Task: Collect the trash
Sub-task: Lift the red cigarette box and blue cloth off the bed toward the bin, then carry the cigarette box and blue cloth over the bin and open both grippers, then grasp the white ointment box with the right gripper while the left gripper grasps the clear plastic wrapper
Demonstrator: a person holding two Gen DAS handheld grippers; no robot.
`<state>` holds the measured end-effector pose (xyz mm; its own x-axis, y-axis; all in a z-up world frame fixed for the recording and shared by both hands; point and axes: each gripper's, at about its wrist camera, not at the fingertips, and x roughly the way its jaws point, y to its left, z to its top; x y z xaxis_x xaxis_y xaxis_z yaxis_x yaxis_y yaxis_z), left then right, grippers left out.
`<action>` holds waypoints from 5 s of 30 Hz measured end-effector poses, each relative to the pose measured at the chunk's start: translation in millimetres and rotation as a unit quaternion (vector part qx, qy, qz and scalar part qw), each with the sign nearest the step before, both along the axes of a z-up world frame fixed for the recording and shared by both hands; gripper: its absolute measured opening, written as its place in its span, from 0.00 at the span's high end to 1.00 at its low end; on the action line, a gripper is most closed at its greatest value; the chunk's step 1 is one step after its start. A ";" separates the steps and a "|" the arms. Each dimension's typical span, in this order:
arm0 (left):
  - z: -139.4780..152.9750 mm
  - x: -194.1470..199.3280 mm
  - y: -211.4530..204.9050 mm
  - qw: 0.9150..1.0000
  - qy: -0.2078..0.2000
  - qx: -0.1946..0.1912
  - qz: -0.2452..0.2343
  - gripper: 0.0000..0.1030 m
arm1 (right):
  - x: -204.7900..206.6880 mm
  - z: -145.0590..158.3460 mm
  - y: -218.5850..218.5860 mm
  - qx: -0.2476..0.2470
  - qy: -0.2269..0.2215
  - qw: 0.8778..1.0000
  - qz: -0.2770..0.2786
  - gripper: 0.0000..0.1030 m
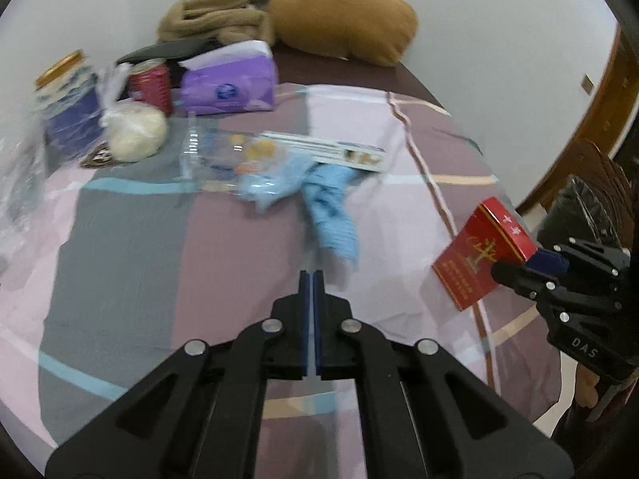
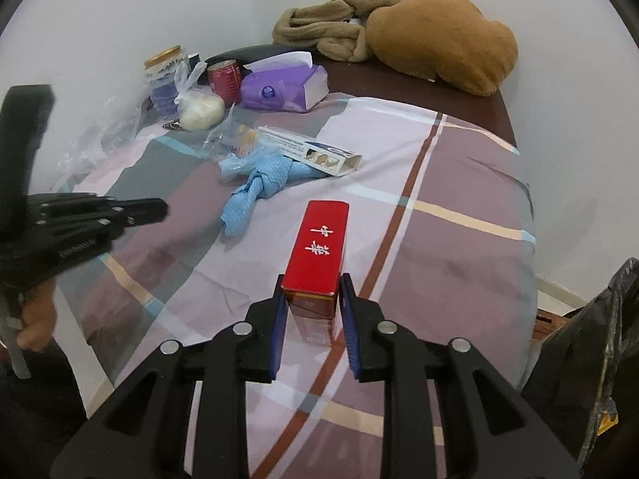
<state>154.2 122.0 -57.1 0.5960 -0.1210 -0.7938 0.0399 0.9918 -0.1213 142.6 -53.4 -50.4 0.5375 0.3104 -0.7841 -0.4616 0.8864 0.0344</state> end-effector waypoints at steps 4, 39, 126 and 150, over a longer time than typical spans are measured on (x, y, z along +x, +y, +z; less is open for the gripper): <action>-3.5 9.5 8.7 1.000 0.007 0.007 0.029 0.74 | 12.2 -11.6 3.2 -0.029 0.003 0.999 -0.041 0.71; -20.1 -24.5 -29.8 0.996 0.016 0.040 -0.079 0.67 | -23.9 8.5 -34.3 0.013 -0.045 0.995 -0.091 0.76; 78.0 19.8 -364.2 0.938 -0.054 -0.080 -0.333 0.30 | -127.3 44.9 -288.8 0.025 -0.138 0.926 -0.350 0.78; 51.6 58.8 -61.3 0.987 -0.059 0.104 0.108 0.19 | -96.8 73.9 -181.1 0.068 -0.176 0.954 -0.233 0.30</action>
<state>213.0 60.7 -5.5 0.6801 0.1775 -0.7113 -0.1744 0.9816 0.0783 45.8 -234.4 23.5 0.8644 0.0598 -0.4993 -0.0228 0.9965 0.0799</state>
